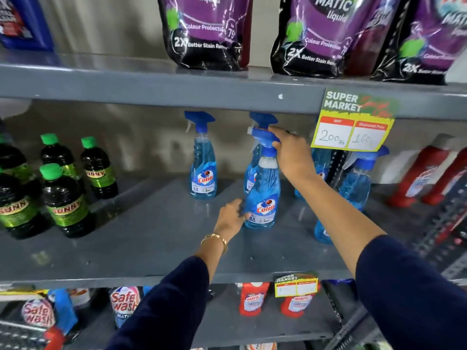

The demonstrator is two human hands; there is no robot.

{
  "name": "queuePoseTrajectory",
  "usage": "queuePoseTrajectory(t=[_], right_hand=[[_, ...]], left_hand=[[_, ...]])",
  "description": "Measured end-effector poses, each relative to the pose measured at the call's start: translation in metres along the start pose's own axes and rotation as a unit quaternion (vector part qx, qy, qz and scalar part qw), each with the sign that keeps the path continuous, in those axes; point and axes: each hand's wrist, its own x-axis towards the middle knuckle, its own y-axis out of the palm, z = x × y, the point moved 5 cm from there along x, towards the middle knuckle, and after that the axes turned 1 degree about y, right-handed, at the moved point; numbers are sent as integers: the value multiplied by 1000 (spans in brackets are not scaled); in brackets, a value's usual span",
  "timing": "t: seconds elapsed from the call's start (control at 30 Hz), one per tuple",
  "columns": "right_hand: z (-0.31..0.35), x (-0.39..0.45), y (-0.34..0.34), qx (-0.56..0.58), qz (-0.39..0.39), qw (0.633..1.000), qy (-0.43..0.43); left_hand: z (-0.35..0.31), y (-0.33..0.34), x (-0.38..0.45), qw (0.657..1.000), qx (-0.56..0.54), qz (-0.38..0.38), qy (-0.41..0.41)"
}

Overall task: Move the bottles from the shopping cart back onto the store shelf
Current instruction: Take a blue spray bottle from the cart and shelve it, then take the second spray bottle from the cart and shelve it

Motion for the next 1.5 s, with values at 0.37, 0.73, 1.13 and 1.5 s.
queuePoseTrajectory(t=[0.37,0.73,1.13,1.5], right_hand=[[42,-26,39,-169,-76,976,-119],[201,-68,164,-120,-35,936,-330],[387,-183,327,47,49,871,-487],[466,-283,465,103,237,834,-488]], left_hand=[[54,-109,-53,989,-14,-148,-25],[131,-290,-170,934,47,-332,-125],[261,-411,-339,823,26,-493,-280],[370,-454,-387,807,0,-448,-384]])
